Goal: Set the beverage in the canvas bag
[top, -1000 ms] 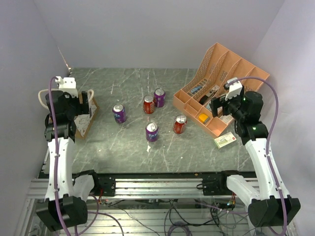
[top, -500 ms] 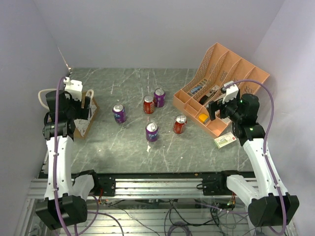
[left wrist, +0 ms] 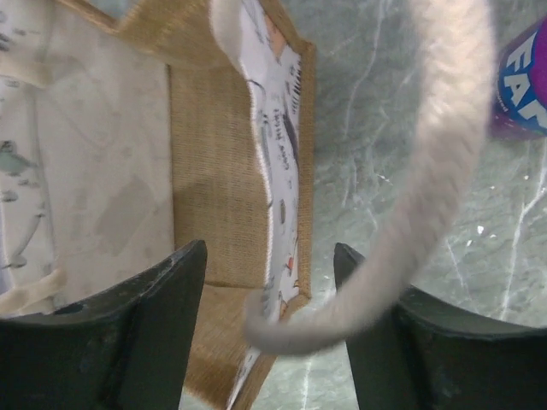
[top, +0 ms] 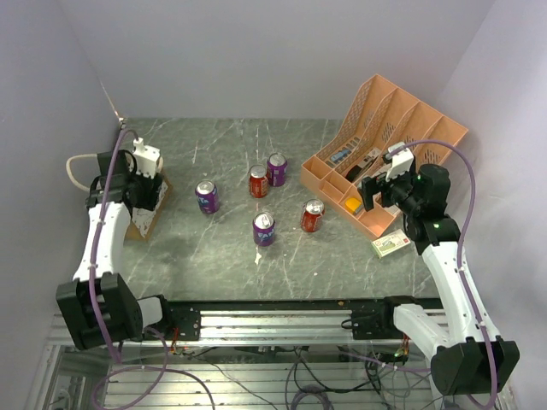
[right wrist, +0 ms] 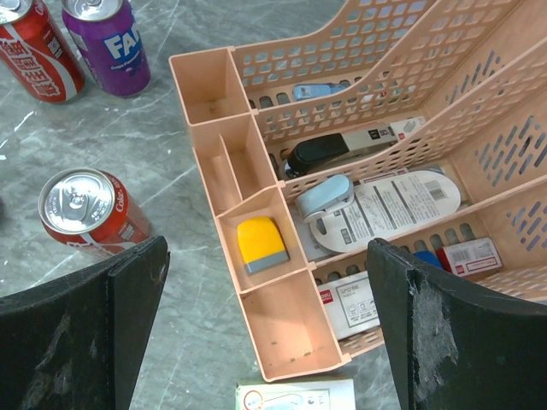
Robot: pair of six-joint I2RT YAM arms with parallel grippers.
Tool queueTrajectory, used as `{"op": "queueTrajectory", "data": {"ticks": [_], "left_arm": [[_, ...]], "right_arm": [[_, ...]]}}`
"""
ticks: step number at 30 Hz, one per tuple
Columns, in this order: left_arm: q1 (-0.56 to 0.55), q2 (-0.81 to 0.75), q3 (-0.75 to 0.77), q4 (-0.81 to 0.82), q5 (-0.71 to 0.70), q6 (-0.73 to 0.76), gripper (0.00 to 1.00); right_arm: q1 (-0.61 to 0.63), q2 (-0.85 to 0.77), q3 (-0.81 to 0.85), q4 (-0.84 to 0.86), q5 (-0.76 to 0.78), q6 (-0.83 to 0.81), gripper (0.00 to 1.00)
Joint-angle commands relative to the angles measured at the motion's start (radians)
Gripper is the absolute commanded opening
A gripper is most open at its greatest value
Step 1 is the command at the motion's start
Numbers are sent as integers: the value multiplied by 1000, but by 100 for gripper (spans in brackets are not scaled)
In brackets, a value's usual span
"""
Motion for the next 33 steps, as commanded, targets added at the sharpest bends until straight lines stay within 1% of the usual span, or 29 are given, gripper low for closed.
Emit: {"op": "queueTrajectory", "data": {"ticks": [1,4,5,9,14,18,23,26,29,33], "left_arm": [[-30,89,46,4,61,-4,60],[-72,132,77,-41,100,-47,38],[-86,137,84,-53,111,-60,34],[-140,129,87,-104,102,-77,20],[-156,63,81,-208,-24,-21,8],[-156,-31,60,-298,-92,42,7],[-157,-120,56,-465,13,158,7],[-157,-163,32,-511,-7,241,7],[-158,-212,5,-583,-7,370,7],[-158,-262,-11,-706,80,545,7]], "right_arm": [[-7,-8,-19,4,-21,-10,100],[-7,-2,-19,-3,-31,-13,100],[-7,1,-19,-3,-32,-14,100],[-7,4,-21,-3,-30,-18,100],[-8,10,-28,-1,-28,-22,100],[-7,21,-24,-3,-30,-24,100],[-6,31,-22,-5,-33,-25,100],[-6,29,-24,-6,-36,-27,100],[-7,19,-29,-2,-32,-24,100],[-7,19,-28,1,-36,-24,100]]}}
